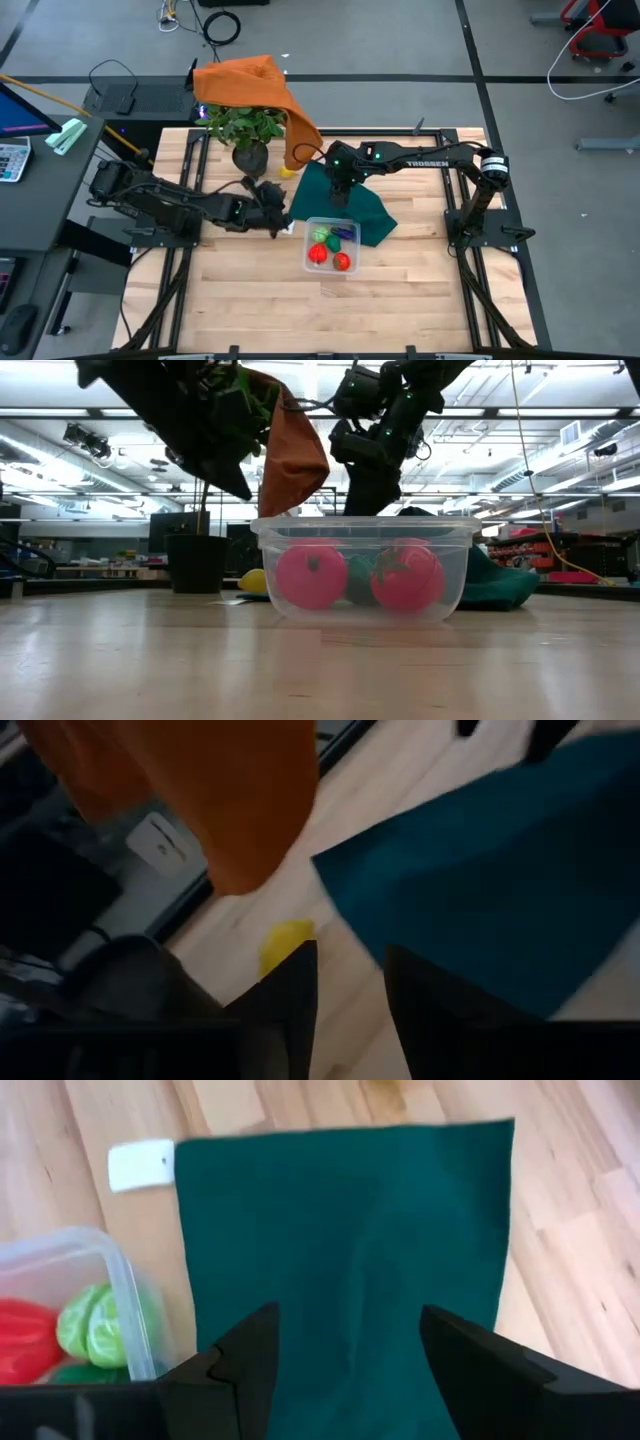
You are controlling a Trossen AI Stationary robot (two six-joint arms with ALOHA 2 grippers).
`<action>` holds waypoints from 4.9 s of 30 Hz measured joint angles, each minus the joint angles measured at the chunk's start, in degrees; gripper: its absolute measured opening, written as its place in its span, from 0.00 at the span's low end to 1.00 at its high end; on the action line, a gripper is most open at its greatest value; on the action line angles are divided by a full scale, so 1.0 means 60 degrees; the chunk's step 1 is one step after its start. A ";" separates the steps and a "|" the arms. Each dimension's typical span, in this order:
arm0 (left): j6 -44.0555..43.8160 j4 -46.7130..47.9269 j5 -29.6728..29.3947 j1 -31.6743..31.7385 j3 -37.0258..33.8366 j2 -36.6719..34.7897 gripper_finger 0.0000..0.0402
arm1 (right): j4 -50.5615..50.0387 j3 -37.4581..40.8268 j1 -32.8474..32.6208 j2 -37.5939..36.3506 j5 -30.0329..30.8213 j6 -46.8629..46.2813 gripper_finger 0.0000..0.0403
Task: Pick and placing Produce into tupperware
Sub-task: Put the lemon into the transparent basket
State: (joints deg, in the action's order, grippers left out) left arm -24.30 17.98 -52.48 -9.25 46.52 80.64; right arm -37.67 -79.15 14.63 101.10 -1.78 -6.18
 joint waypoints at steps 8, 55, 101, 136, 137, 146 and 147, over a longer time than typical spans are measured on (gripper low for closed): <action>0.1547 0.0060 0.2075 0.1215 0.0000 0.0000 0.38 | -0.0090 0.0000 0.0000 0.0000 -0.0043 0.0175 0.51; 0.6770 0.1077 0.5215 0.4511 0.2508 0.3244 0.64 | 0.0838 0.0007 -0.0433 0.0000 -0.1902 0.3822 0.51; 0.6142 0.0783 0.5648 0.5254 0.2586 0.3504 0.66 | 0.0856 0.0007 -0.0433 0.0000 -0.1935 0.3756 0.51; 0.6154 0.0600 0.5405 0.4848 0.2579 0.4408 0.79 | 0.0849 0.0004 -0.0439 0.0000 -0.1938 0.3645 0.51; 0.6127 0.0609 0.5623 0.4904 0.2579 0.4408 0.79 | 0.0849 0.0004 -0.0441 0.0000 -0.1943 0.3593 0.51; 0.5151 0.1267 0.7128 0.5194 0.2612 0.4368 0.77 | 0.0847 0.0004 -0.0441 0.0000 -0.1981 0.3534 0.51; 0.5153 0.1299 0.7146 0.5194 0.2612 0.4368 0.76 | 0.0845 0.0004 -0.0441 0.0000 -0.1979 0.3534 0.51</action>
State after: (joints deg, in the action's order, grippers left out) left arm 6.62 25.77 -9.60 21.91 62.19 106.85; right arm -32.60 -79.13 11.99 101.10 -13.66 15.03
